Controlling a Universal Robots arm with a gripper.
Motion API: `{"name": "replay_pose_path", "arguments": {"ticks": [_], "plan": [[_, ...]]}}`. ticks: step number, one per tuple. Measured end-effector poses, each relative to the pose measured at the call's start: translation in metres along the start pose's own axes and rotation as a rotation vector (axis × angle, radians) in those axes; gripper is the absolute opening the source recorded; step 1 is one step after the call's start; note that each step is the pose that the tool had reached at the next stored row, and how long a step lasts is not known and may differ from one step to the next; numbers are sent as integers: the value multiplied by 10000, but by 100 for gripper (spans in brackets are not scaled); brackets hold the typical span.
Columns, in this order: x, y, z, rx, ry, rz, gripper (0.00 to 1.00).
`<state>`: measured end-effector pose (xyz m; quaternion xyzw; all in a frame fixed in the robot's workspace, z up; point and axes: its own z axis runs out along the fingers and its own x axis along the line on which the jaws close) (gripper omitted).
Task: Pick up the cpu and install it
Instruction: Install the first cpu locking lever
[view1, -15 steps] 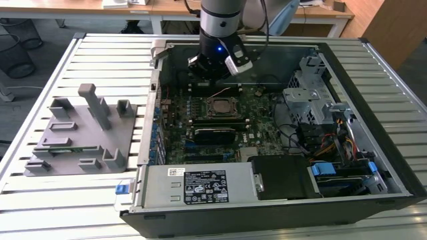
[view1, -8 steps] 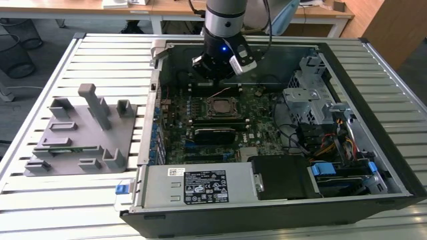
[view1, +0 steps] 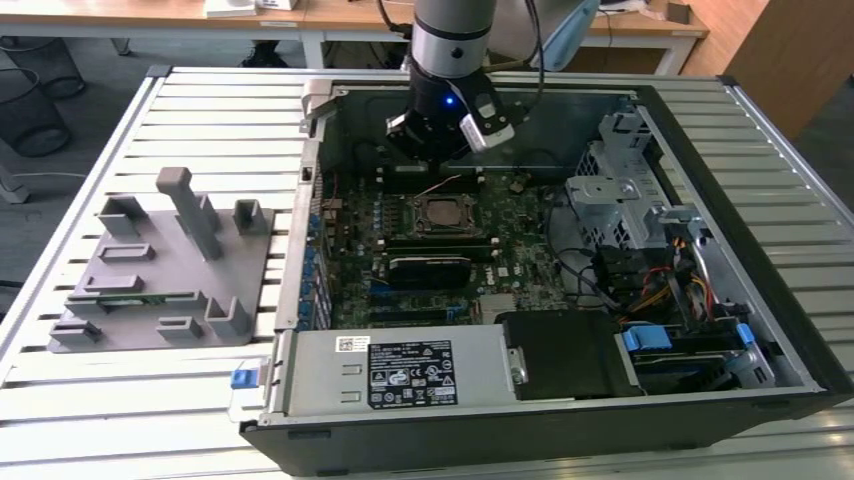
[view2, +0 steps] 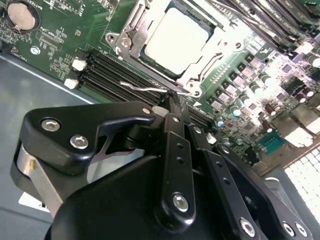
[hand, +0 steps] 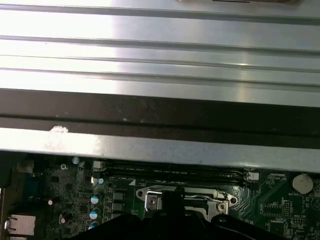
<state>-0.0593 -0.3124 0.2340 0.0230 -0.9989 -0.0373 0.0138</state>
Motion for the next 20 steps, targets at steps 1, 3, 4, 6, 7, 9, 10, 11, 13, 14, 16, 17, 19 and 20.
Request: {"name": "replay_pose_path", "arguments": {"ticks": [1, 3, 4, 6, 7, 9, 10, 11, 13, 14, 16, 17, 19, 20], "plan": [[-7, 5, 4, -2, -2, -1, 12], [-23, 14, 7, -1, -1, -1, 12], [-34, 18, 9, 0, 0, -1, 12], [-48, 25, 15, -3, -2, -1, 12], [-57, 29, 19, -2, -2, 0, 12], [-81, 41, 27, 8, -1, 0, 12], [-89, 44, 30, 13, 0, -1, 12], [-95, 46, 35, 14, -2, 0, 12], [-101, 46, 46, 16, -1, 0, 12], [-104, 45, 53, 15, -1, 0, 12], [-111, 45, 65, 15, -1, 0, 12], [-115, 44, 70, 16, 0, 0, 12], [-120, 45, 81, 16, -1, 1, 12], [-122, 45, 85, 16, -1, 1, 12]]}}
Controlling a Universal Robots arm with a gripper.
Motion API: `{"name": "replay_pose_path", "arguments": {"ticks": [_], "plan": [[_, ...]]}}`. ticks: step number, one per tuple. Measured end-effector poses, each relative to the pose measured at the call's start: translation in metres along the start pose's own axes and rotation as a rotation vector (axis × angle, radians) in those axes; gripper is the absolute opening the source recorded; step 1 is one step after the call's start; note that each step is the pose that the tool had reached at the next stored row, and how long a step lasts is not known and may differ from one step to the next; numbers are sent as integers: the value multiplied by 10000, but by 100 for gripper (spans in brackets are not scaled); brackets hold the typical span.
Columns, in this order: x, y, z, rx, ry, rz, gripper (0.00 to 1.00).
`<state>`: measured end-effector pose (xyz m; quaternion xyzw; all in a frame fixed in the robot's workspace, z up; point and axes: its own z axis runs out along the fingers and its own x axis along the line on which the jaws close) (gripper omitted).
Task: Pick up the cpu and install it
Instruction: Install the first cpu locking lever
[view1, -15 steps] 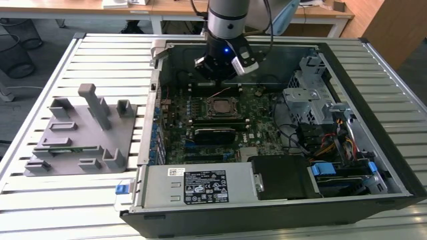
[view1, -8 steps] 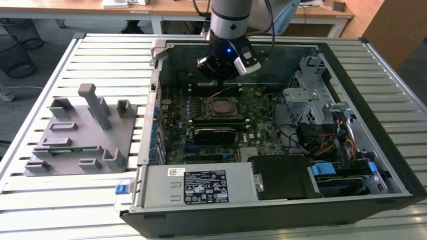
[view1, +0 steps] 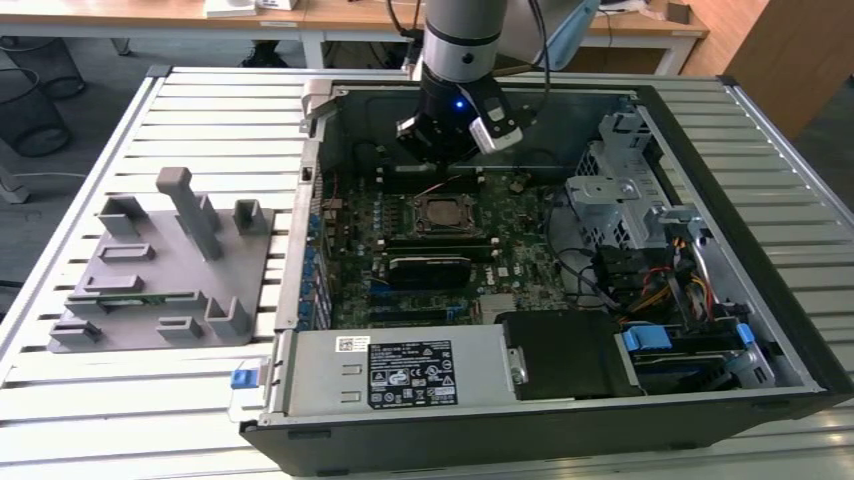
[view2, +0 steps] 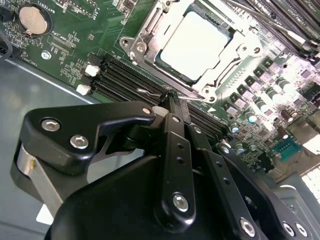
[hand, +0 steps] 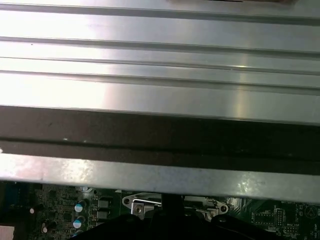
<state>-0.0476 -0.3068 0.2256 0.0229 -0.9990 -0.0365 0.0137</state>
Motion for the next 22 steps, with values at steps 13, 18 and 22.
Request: {"name": "replay_pose_path", "arguments": {"ticks": [13, 18, 22], "plan": [[-49, 8, 57, 4, 1, -1, 12], [-70, 19, 80, 19, 2, -1, 12], [-90, 22, 98, 31, 1, -1, 12]]}}
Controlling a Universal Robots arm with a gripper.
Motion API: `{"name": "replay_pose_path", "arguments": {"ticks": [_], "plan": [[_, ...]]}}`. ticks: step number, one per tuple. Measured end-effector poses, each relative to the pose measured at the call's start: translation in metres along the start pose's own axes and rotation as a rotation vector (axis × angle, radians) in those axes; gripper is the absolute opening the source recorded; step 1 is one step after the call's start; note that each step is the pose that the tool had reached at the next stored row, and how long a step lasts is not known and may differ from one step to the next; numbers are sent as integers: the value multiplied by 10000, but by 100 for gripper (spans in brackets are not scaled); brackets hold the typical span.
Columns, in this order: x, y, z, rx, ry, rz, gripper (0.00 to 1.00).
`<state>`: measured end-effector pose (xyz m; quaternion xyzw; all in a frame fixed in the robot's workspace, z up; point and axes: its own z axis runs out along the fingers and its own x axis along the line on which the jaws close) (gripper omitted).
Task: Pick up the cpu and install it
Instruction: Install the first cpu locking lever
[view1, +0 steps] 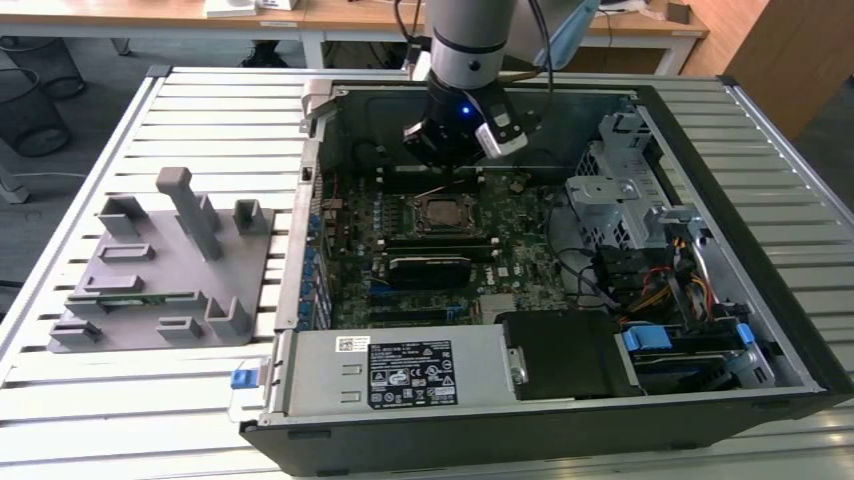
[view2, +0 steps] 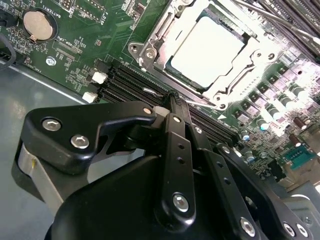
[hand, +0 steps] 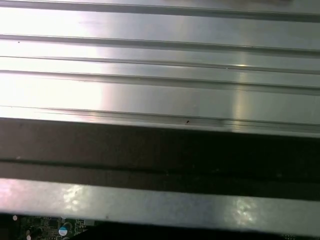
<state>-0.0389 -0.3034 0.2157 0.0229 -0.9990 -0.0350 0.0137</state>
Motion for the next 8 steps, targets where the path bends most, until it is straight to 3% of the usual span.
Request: {"name": "replay_pose_path", "arguments": {"ticks": [8], "plan": [[-52, -5, 33, 17, 2, 1, 12]]}}
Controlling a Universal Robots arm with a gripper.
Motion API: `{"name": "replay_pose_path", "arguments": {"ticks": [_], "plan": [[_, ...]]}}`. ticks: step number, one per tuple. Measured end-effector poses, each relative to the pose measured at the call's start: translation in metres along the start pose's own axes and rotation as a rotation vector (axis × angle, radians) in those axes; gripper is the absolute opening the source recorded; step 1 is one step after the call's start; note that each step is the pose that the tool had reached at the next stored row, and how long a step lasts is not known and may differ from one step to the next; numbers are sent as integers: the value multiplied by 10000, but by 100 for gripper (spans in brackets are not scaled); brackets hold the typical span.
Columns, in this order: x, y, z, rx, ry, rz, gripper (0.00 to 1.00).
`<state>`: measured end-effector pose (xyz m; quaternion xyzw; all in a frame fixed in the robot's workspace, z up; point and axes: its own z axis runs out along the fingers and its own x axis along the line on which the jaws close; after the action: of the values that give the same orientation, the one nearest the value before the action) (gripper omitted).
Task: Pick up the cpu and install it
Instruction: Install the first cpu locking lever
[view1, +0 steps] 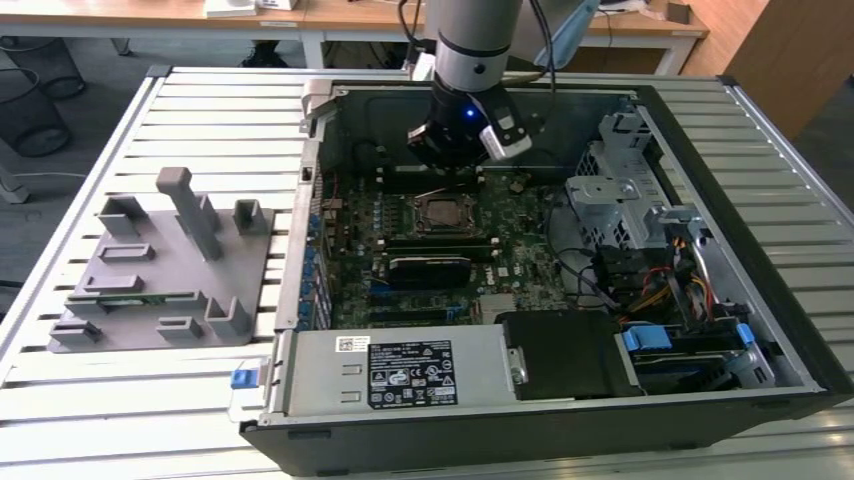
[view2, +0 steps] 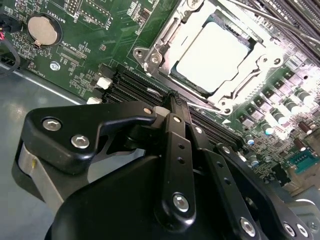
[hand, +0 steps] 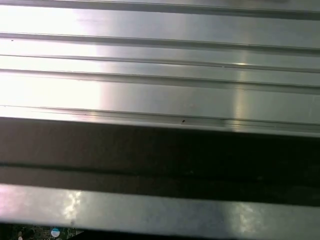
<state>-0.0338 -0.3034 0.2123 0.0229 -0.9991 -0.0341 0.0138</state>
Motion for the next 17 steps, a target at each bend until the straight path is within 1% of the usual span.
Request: {"name": "replay_pose_path", "arguments": {"ticks": [7, 17], "plan": [[-52, -4, 24, 0, 0, 0, 12], [-62, -8, 73, 1, -1, 1, 12]]}}
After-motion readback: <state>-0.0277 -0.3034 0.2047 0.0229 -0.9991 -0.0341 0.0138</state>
